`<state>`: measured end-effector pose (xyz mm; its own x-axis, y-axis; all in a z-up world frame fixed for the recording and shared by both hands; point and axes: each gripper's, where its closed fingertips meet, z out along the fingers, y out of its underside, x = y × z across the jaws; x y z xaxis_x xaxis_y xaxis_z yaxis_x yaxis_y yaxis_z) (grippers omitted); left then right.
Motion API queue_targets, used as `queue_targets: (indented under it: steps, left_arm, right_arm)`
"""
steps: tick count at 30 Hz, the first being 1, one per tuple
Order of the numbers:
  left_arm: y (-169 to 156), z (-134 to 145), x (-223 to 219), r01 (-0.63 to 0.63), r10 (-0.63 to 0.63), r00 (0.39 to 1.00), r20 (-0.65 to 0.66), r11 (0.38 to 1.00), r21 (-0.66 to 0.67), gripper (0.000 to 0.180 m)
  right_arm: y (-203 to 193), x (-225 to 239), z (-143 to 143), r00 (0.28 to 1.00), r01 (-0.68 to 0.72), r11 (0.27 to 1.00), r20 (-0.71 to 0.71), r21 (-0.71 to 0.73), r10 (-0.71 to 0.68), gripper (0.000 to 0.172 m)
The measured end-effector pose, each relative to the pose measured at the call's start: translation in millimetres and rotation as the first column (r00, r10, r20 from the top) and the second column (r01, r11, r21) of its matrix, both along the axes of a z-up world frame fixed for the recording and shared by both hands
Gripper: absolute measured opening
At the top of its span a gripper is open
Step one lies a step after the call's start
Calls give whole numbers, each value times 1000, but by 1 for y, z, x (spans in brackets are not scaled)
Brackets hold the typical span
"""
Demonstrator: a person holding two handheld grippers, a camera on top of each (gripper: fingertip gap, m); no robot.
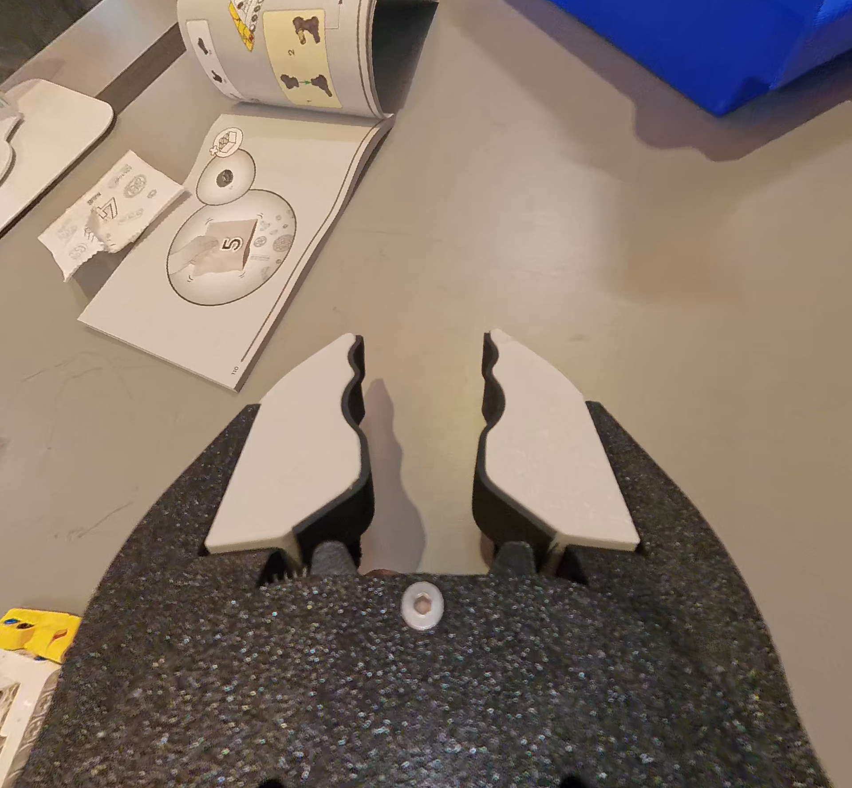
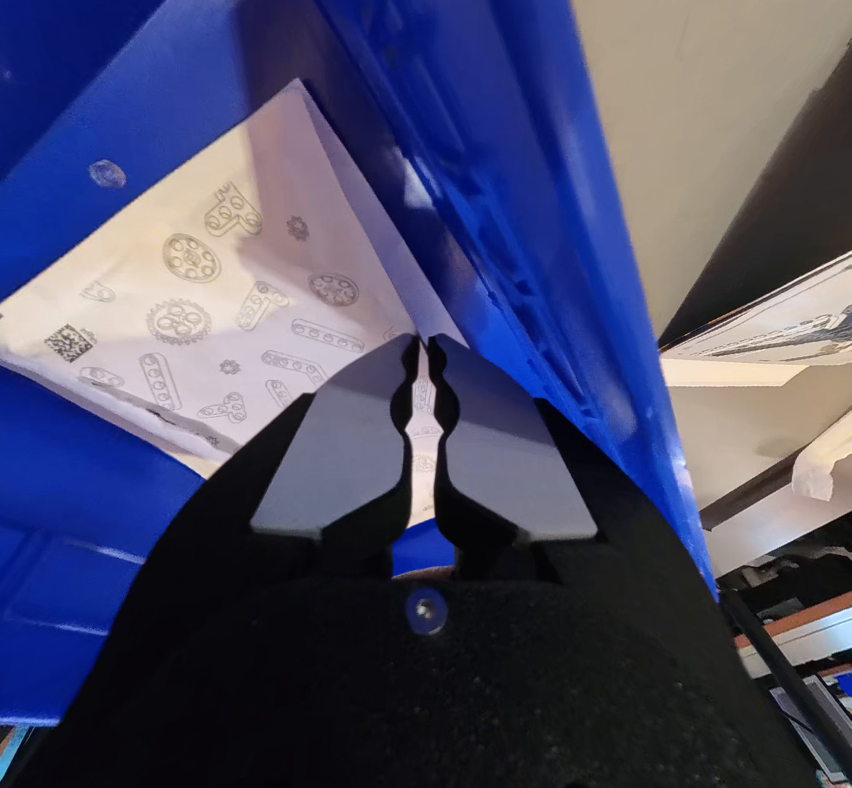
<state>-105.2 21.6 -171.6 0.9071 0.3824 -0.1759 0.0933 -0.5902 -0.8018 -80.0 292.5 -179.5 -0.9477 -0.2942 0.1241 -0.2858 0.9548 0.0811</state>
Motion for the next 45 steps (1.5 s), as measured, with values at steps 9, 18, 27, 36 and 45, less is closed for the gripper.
queue_targets:
  steps: [9,18,27,36,45]
  left_arm:
    - [-1,10,5,5,-5,1000,3,999,45,50]
    - [-15,35,24,-10,-8,996,84,978,209,48]
    - [-41,34,36,-40,6,994,114,953,299,45]
    - [-52,30,38,-72,19,987,162,943,325,45]
    - [-68,32,33,-126,25,966,257,914,385,44]
  right_arm:
    - [16,19,63,996,58,998,-74,24,-56,0]
    - [-41,-20,225,957,73,992,-274,-99,-98,0]
    - [-210,-164,227,934,-90,979,-358,-180,20,0]
    - [-329,-277,184,941,-175,976,-313,-129,127,0]
    - [-405,-351,114,929,-179,979,-345,-96,136,0]
